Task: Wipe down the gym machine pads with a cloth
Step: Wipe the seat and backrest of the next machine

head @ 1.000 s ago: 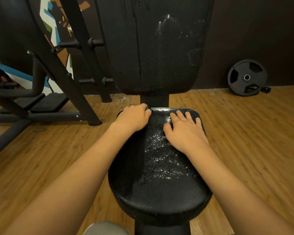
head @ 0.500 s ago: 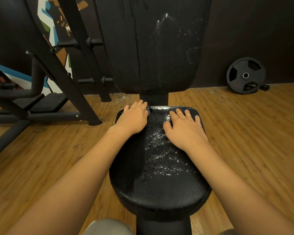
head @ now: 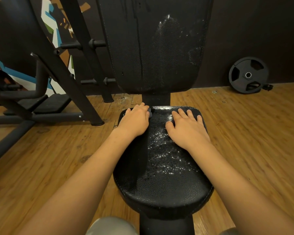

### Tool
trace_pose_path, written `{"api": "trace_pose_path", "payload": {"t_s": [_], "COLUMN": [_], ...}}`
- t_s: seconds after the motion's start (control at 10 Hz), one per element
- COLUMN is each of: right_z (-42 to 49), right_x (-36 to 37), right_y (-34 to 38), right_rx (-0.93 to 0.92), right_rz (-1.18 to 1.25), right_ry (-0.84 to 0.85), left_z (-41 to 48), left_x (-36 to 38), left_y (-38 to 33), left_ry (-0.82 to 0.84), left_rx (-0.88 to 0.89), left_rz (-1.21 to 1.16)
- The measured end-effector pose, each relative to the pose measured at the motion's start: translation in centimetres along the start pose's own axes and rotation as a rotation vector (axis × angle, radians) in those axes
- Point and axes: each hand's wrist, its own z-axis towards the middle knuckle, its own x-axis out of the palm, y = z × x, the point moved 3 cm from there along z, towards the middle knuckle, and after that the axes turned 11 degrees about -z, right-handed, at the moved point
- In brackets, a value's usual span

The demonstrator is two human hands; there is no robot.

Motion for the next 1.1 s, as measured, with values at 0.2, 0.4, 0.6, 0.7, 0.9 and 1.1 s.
{"api": "trace_pose_path", "payload": {"t_s": [0.2,0.4,0.6,0.7,0.9,1.1], "right_z": [0.0,0.1,0.1,0.1,0.1,0.1], "right_x": [0.0,0.1,0.1,0.1,0.0,0.0], "right_y": [-0.1,-0.1,0.0,-0.1,0.0,0.0], "right_rx": [-0.006,-0.008,-0.007,-0.011,-0.01,-0.009], "right_rz": [0.0,0.001,0.002,-0.001,-0.01,-0.004], "right_ry": [-0.006,-0.004,-0.006,-0.014,-0.002,-0.01], "left_z": [-3.5,-1.6,-3.1,-4.9,-2.3,-5.4], "left_x": [0.8,0.2,0.4,0.9,0.1,0.3], "left_y": [0.8,0.0,0.1,0.4,0.0,-0.1], "left_ry": [-0.016,0.009,-0.007,-0.026,0.027,0.015], "left_rx": [0.016,0.0,0.012,0.021,-0.034,-0.002], "left_rz": [-0.014,0.0,-0.018,-0.022,-0.01,-0.029]}}
